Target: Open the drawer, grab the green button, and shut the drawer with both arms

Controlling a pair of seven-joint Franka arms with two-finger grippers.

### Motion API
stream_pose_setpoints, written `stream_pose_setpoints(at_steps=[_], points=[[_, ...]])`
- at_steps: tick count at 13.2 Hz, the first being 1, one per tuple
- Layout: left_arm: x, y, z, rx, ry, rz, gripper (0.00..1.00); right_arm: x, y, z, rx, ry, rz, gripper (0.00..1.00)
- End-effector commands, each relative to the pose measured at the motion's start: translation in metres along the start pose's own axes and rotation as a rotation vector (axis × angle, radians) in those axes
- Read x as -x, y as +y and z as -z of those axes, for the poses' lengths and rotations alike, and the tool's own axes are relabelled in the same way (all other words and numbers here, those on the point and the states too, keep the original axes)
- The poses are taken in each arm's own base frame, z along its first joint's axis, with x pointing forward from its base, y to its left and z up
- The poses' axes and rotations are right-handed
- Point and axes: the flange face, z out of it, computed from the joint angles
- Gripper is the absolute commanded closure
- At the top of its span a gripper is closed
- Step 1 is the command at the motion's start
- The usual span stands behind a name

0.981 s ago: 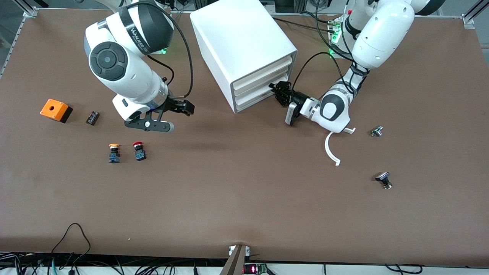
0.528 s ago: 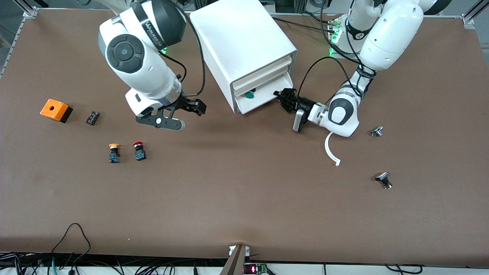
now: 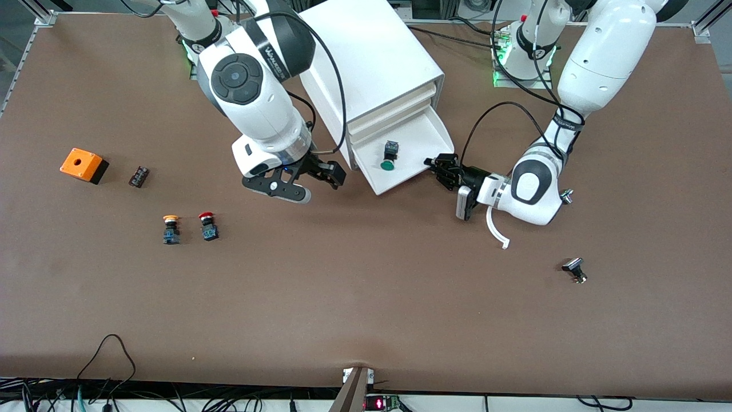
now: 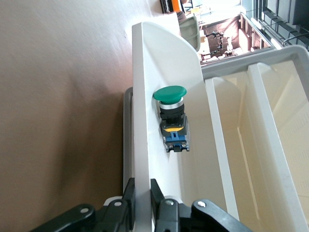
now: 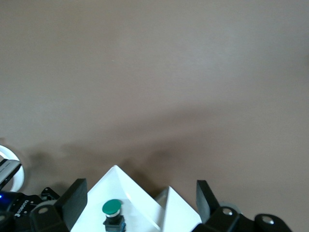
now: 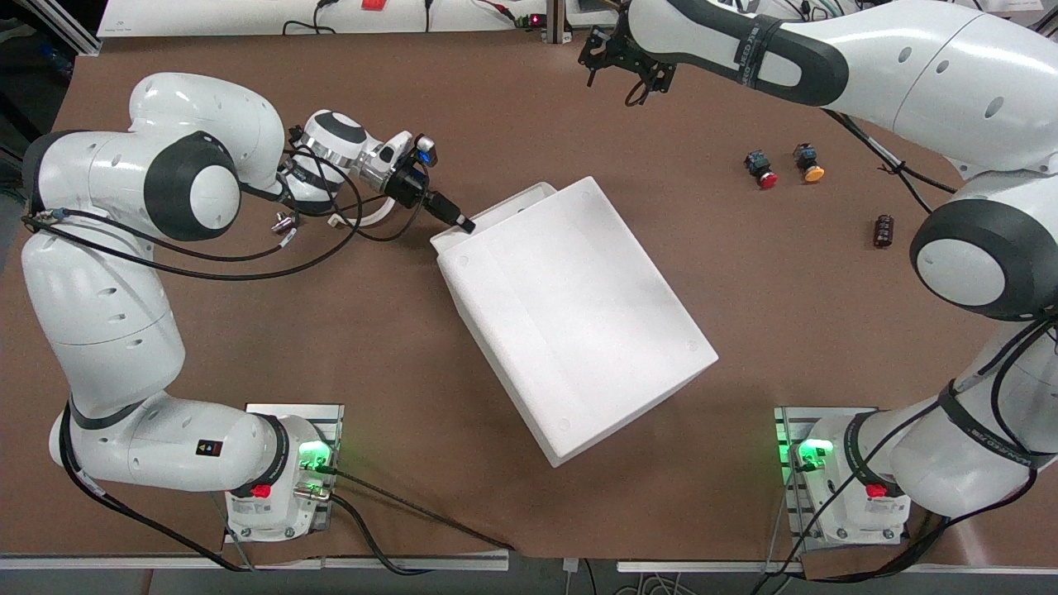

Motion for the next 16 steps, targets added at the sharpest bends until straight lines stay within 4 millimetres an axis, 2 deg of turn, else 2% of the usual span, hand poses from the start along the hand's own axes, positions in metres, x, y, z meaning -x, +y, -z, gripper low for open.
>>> stream_pose_setpoints(at_steps=[1, 4, 5, 6, 9, 11, 13, 16], points=[[-0.014, -0.014, 0.018, -0.022, 0.015, -0.003, 1.00, 0.001, -0.029, -0.008, -0.038, 0.018, -0.032, 0.00], [-0.015, -0.016, 0.029, -0.028, 0.032, -0.002, 1.00, 0.014, -0.062, -0.034, -0.045, 0.015, -0.024, 0.00], [-0.014, -0.017, 0.027, -0.027, 0.029, -0.005, 0.27, 0.020, -0.073, -0.044, -0.040, 0.022, -0.007, 0.00], [-0.013, -0.017, 0.028, -0.030, 0.021, -0.007, 0.01, 0.025, -0.081, -0.055, -0.029, 0.029, 0.014, 0.00], [-0.012, -0.007, 0.030, 0.003, -0.008, -0.009, 0.01, 0.053, -0.099, -0.098, 0.024, 0.030, 0.081, 0.00], [-0.010, 0.010, 0.036, 0.025, -0.067, 0.025, 0.01, 0.074, -0.110, -0.122, 0.031, 0.026, 0.116, 0.00], [-0.019, 0.040, 0.061, -0.017, -0.123, 0.112, 0.01, 0.090, -0.122, -0.142, 0.047, 0.022, 0.135, 0.00], [-0.028, 0.086, 0.079, -0.108, -0.197, 0.258, 0.00, 0.111, -0.132, -0.165, 0.059, 0.023, 0.096, 0.00]])
